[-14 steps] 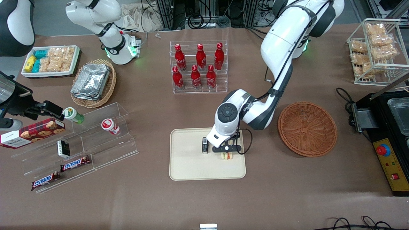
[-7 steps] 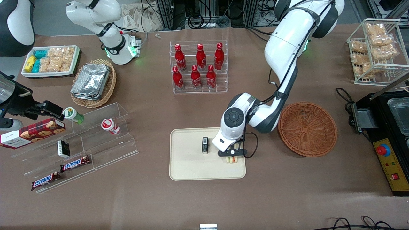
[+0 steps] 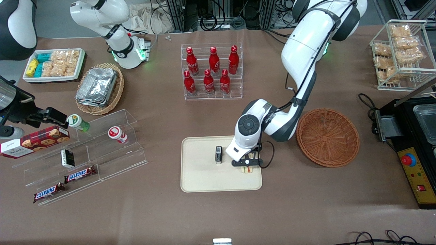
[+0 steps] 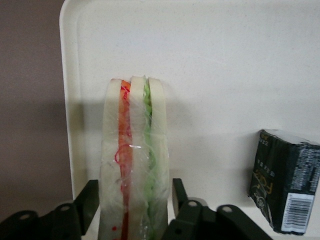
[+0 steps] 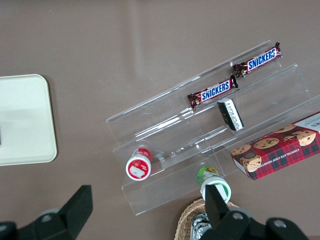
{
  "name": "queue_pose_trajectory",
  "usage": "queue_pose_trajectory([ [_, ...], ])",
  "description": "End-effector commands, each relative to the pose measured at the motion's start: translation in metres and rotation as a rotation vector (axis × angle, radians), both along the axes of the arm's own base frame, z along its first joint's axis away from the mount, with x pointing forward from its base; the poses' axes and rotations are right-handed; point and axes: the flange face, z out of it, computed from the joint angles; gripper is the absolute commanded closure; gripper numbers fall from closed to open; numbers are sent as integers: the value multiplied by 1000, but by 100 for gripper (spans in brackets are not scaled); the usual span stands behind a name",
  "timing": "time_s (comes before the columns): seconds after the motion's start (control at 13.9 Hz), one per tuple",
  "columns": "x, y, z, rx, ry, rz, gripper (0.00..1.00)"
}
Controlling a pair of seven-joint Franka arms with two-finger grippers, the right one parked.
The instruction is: Place sandwich from basket to tray
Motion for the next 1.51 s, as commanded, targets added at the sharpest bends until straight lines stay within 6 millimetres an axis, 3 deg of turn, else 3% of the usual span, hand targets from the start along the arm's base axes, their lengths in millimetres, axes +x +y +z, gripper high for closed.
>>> queue_pose_trajectory([
  [0.0,4,-1,6,-4,-21,-7,0],
  [0.36,13,3,35,-24,-52,18,0],
  [0.65,32,34,104,-53,-109,62,0],
  [0.86,30,58,163,-26,-101,83,0],
  [1.15,26,115,229,7,-63,53,0],
  [1.44,15,202,268,-35,-44,50,0],
])
